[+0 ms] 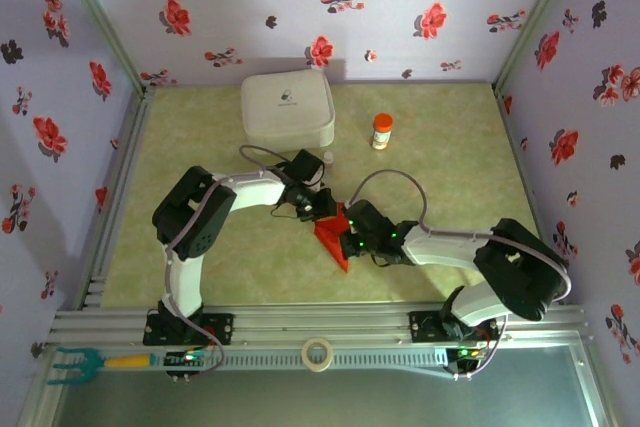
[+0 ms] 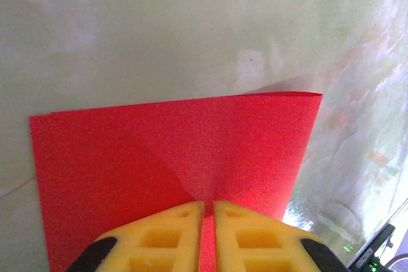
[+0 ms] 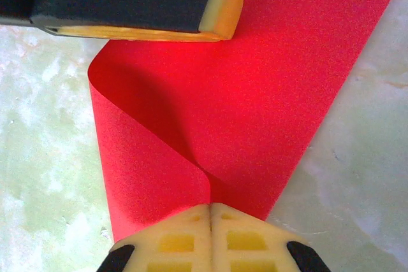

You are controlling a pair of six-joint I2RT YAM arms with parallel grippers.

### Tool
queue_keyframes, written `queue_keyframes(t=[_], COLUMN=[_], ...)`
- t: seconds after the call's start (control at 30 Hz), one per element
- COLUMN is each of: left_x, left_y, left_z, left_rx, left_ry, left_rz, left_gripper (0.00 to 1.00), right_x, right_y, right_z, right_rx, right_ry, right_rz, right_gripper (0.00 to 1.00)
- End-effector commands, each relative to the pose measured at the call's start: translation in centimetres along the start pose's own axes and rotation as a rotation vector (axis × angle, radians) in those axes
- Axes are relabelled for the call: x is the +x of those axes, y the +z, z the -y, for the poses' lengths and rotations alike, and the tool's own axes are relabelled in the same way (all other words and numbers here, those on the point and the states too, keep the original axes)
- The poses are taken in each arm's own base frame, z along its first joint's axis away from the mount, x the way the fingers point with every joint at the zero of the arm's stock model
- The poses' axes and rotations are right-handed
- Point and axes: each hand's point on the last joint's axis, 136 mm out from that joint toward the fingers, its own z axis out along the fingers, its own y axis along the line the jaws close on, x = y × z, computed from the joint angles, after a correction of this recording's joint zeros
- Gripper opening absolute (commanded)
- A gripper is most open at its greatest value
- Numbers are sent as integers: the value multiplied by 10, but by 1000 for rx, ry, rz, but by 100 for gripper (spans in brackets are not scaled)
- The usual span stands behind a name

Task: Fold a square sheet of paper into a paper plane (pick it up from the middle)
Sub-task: Third fold the triangle at the center of the table.

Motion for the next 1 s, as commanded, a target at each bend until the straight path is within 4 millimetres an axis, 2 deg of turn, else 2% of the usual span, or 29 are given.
queue_keyframes(t=[0.0, 0.33, 0.97], left_x=[14, 13, 13], left_y=[0, 0, -1], left_z=[-17, -16, -14], left_rx=[-62, -60, -56], left_ry=[-26, -28, -28], left_rz=[-23, -21, -18], left_gripper=[14, 14, 14], right_x=[-10, -15, -1], right_y=[0, -2, 3], right_z=[4, 0, 0], right_rx=[29, 18, -1], right_ry=[-5, -12, 10], right_rz=[17, 20, -39], right_gripper=[0, 0, 0])
